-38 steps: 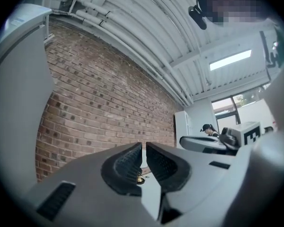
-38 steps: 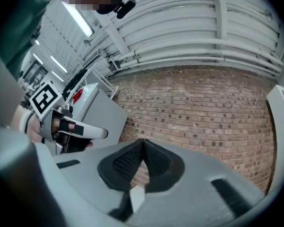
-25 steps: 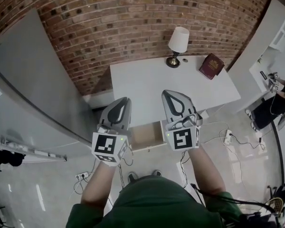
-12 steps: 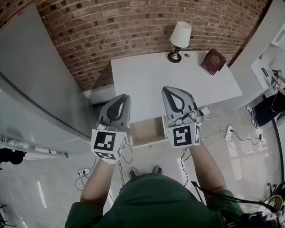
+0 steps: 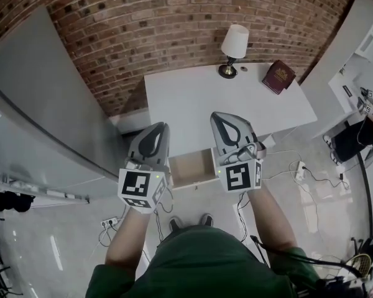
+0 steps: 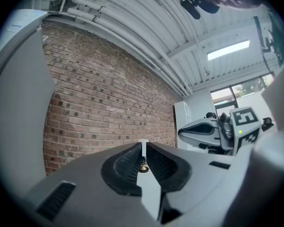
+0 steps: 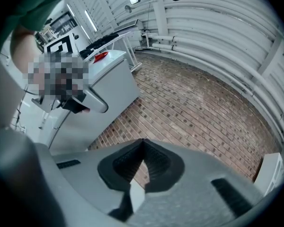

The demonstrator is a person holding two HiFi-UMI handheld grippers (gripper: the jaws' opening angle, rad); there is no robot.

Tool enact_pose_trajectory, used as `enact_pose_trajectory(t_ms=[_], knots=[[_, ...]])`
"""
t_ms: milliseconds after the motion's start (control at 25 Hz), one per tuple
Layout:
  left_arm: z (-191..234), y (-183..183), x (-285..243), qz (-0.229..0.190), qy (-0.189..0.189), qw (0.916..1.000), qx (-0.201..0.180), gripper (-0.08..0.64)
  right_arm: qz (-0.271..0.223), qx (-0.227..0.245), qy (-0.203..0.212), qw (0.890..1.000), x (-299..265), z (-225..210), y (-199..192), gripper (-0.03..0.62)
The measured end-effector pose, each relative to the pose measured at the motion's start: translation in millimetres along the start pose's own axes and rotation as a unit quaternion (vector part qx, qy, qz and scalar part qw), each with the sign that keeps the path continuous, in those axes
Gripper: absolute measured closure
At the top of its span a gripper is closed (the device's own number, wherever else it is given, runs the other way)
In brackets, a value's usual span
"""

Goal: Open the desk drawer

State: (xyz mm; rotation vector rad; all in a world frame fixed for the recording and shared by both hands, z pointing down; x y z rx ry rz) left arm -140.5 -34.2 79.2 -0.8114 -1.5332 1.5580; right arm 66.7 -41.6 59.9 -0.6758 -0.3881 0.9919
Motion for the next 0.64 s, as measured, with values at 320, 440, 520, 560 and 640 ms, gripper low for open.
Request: enact_pose_trajectory(t_ms=[320, 440, 520, 560, 640], knots=[[-14.0, -7.3, 2.9, 0.007, 0.006, 1.0, 0.0, 0.54, 0.002, -0.006, 0.002, 1.0, 11.6, -0.5, -12.9, 0.592], [-18.9, -8.9, 0.6, 0.01, 0.008, 0.9999, -0.001, 0.54, 0.0, -0.009, 0.004, 1.0, 13.5, -2.2, -16.7, 0.591], [-22.1, -10.8, -1.7, 0.011, 0.009, 0.9999, 0.0, 0.54, -0.001, -0.008, 0.005, 1.0, 14.6, -3.7, -20.0, 0.592], [-23.7, -12.0, -2.9, 0.012, 0.01, 0.9999, 0.0, 0.54, -0.002, -0.008, 0.006, 1.0, 15.3, -4.7, -21.9, 0.592], [-27.2, -14.7, -5.4, 0.015, 0.012, 0.9998, 0.001, 0.54, -0.003, -0.008, 0.008, 1.0, 16.8, -6.9, -26.1, 0.591]])
Point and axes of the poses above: the fingertips, and each gripper's own axes: x backward along the fingers, z to its left, y out of its top, the point moved 10 cm from there along x, backward along the fingers, and after that the axes turned 3 degrees about x, right-handed, at the moved point
